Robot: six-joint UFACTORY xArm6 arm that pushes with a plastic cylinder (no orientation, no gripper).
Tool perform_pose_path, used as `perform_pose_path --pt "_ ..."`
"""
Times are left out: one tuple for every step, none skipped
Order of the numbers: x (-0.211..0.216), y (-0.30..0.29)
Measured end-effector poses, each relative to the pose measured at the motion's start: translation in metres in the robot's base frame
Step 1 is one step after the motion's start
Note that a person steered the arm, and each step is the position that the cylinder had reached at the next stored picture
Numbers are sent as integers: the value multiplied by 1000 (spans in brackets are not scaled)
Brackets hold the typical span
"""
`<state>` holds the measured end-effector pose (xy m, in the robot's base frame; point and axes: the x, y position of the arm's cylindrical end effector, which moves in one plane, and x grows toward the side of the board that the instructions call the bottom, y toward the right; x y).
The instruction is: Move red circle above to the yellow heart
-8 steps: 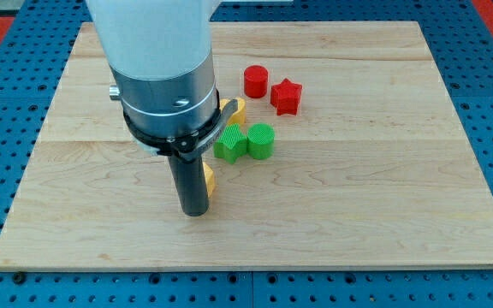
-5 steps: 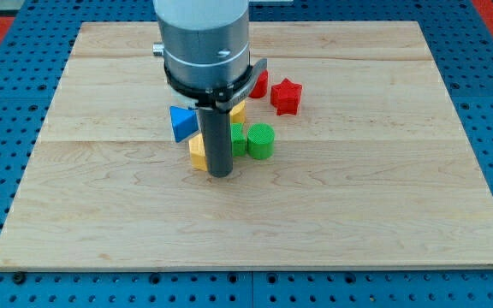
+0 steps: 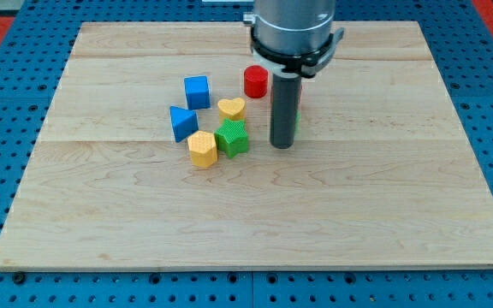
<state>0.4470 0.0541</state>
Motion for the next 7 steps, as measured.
perform_pose_path --pt "-29 107" --pt "-83 86" --pt "-117 31" --pt "-116 -2" --pt "-123 -46" --pt "-123 -44" --pt "-135 -40"
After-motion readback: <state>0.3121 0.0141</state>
